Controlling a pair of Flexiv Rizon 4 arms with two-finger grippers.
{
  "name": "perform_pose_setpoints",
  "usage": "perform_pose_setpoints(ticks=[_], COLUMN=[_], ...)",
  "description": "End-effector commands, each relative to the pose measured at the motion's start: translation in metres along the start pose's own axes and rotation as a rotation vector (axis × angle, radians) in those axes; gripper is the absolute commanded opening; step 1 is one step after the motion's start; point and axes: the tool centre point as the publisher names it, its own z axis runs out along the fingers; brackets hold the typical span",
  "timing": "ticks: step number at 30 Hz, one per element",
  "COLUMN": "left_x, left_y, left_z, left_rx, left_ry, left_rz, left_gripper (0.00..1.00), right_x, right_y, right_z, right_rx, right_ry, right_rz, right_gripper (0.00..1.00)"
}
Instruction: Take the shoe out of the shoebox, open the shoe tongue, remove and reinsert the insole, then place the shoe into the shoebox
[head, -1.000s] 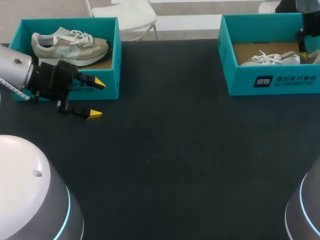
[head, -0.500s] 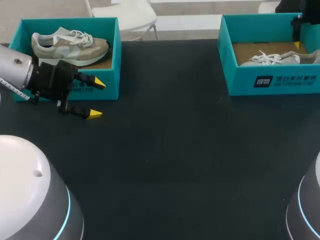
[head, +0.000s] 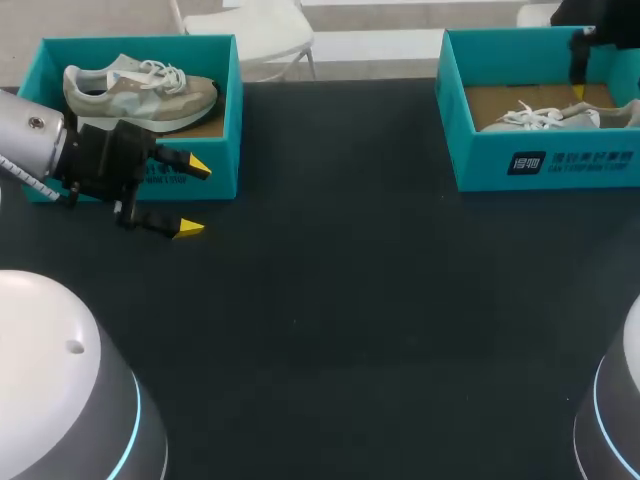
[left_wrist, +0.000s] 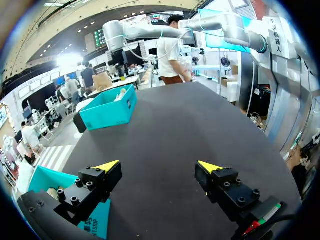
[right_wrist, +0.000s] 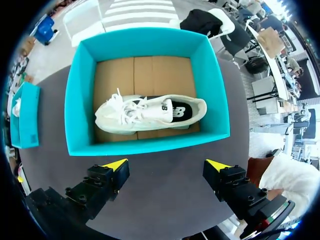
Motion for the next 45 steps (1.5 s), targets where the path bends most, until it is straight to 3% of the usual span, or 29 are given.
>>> perform_pose_setpoints(ticks=[1, 3, 5, 9, 15, 35, 37, 39, 45], left_x=[0.001, 0.001, -0.009, -0.036, -0.075, -0.075, -0.081, -0.092, -0.135], left_y=[0.000, 0.000, 0.000, 0.004, -0.001, -0.001, -0.006, -0.006, 0.006], left_z=[-0.001, -0.001, -0.009, -0.018, -0.044, -0.044, -0.053, -0.063, -0.089], left_rx=[-0.004, -0.004, -0.053, -0.253, -0.400, -0.400, -0.376, -0.366, -0.293], left_ry=[0.001, 0.001, 0.044, 0.030, 0.094, 0.094, 0.146, 0.144, 0.317], left_rz=[0.000, 0.000, 0.118, 0.382, 0.587, 0.587, 0.770, 0.826, 1.094], left_gripper=[1.00, 1.00, 1.00, 1.00, 1.00, 1.00, 1.00, 1.00, 1.00], right_x=[-0.001, -0.001, -0.001, -0.001, -0.001, -0.001, -0.001, -0.001, -0.001], right_y=[-0.005, -0.005, -0.005, -0.005, -0.005, -0.005, -0.005, -0.005, -0.005], right_z=[0.001, 0.001, 0.001, 0.001, 0.001, 0.001, 0.001, 0.001, 0.001], right_rx=[-0.052, -0.052, -0.052, -0.052, -0.052, -0.052, -0.052, -0.052, -0.052], right_ry=[0.002, 0.002, 0.002, 0.002, 0.002, 0.002, 0.002, 0.002, 0.002], right_rz=[0.002, 0.002, 0.002, 0.002, 0.002, 0.002, 0.002, 0.002, 0.002], right_gripper=[1.00, 1.00, 1.00, 1.00, 1.00, 1.00, 1.00, 1.00, 1.00])
